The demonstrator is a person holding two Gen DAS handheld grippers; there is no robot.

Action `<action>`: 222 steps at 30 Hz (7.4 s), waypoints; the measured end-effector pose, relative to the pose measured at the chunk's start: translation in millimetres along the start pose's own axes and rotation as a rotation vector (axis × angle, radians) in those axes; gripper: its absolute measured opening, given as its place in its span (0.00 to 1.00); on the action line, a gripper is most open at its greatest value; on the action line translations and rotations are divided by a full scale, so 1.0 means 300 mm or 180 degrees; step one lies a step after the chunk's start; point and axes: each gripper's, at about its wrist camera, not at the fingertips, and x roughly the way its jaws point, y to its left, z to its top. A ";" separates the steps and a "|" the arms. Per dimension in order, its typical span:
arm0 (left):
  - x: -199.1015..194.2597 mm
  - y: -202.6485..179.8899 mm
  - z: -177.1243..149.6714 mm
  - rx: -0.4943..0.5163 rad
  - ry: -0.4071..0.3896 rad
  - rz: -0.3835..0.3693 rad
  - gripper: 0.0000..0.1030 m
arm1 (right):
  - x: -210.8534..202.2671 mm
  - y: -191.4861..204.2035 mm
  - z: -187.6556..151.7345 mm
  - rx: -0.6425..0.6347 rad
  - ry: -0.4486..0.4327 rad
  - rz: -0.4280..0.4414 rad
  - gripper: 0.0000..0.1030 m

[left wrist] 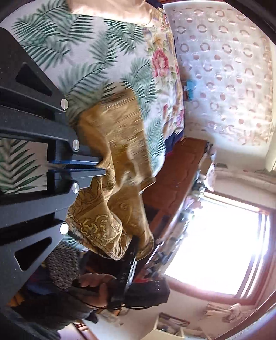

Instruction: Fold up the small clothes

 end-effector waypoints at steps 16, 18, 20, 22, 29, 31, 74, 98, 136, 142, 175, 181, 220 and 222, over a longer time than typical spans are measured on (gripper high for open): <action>0.184 0.194 0.101 -0.0206 0.0060 0.0250 0.03 | 0.274 0.033 0.152 -0.0218 0.0155 -0.0312 0.11; 0.204 0.211 0.110 -0.0228 0.0086 0.0269 0.03 | 0.288 0.033 0.179 -0.0232 0.0196 -0.0304 0.12; 0.228 0.226 0.113 -0.0243 0.0119 0.0286 0.03 | 0.305 0.039 0.205 -0.0275 0.0251 -0.0291 0.17; 0.253 0.248 0.113 -0.0267 0.0166 0.0303 0.03 | 0.325 0.030 0.242 -0.0323 0.0296 -0.0351 0.23; 0.308 0.295 0.127 -0.0352 0.0265 0.0319 0.03 | 0.231 0.001 0.315 -0.0353 0.0012 -0.0529 0.60; 0.316 0.303 0.136 -0.0354 0.0286 0.0314 0.03 | 0.209 -0.001 0.305 -0.0342 0.0026 -0.0506 0.60; 0.471 0.365 0.140 -0.0244 0.0680 0.0543 0.72 | 0.493 -0.074 0.332 -0.0436 0.0388 -0.0577 0.03; 0.492 0.433 0.076 -0.0309 0.0809 0.0828 0.72 | 0.478 -0.046 0.297 -0.0223 0.0772 -0.0509 0.76; 0.377 0.403 0.133 -0.0521 0.0371 0.0364 0.07 | 0.407 -0.008 0.285 -0.0297 0.0475 -0.0167 0.13; 0.248 0.441 0.165 -0.0640 0.0054 0.0450 0.07 | 0.354 0.078 0.334 -0.0548 0.0239 -0.0095 0.12; -0.410 0.985 -0.184 -0.1721 -0.0652 0.1792 0.07 | 1.328 0.956 0.704 -0.2256 0.0476 0.1304 0.12; -0.382 1.024 -0.227 -0.1773 -0.0539 0.1921 0.07 | 1.561 1.059 0.708 -0.2337 0.0677 0.1316 0.12; -0.414 0.932 -0.182 -0.1172 -0.0478 0.2431 0.68 | 1.569 1.068 0.519 -0.1805 0.0500 0.1269 0.60; -0.419 0.908 -0.175 -0.1097 -0.0496 0.2421 0.68 | 1.512 1.057 0.525 -0.1807 0.0461 0.1232 0.60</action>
